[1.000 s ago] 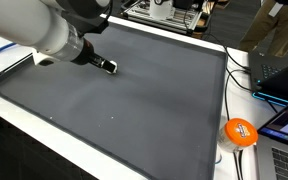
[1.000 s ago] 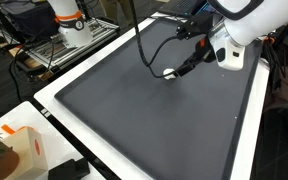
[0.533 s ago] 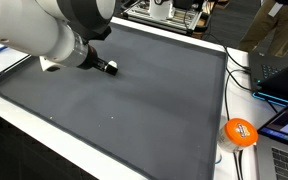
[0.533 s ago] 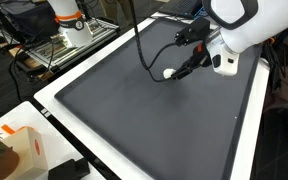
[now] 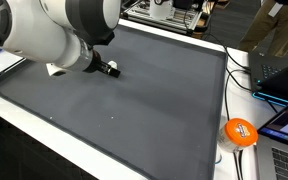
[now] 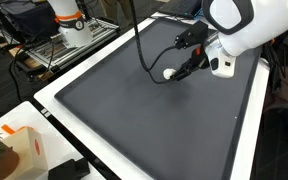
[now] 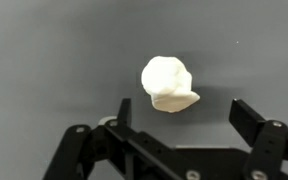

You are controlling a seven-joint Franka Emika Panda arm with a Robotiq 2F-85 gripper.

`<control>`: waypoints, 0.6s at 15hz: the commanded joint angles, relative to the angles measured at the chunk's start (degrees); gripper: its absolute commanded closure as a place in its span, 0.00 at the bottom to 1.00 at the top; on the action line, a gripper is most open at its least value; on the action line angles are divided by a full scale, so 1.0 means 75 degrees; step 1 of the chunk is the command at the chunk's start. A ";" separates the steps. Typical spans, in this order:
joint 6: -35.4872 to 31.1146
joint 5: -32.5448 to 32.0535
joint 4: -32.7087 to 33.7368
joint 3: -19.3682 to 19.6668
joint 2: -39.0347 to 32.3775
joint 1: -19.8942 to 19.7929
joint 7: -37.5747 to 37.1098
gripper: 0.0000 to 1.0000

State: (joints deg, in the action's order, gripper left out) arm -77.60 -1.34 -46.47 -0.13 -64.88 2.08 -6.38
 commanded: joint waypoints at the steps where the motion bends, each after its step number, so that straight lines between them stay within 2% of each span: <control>1: 0.0120 -0.0166 0.0296 0.0100 -0.0236 0.0124 -0.0062 0.00; 5: 0.0080 -0.0227 0.0192 0.0159 -0.0141 0.0152 -0.0060 0.00; 8: -0.0142 -0.0169 -0.0644 0.0220 0.0588 0.0017 -0.0084 0.00; 9: -0.0468 -0.0131 -0.1038 0.0267 0.0868 0.0002 -0.0222 0.00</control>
State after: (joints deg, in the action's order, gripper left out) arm -77.59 -2.41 -46.87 1.27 -63.95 2.65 -6.40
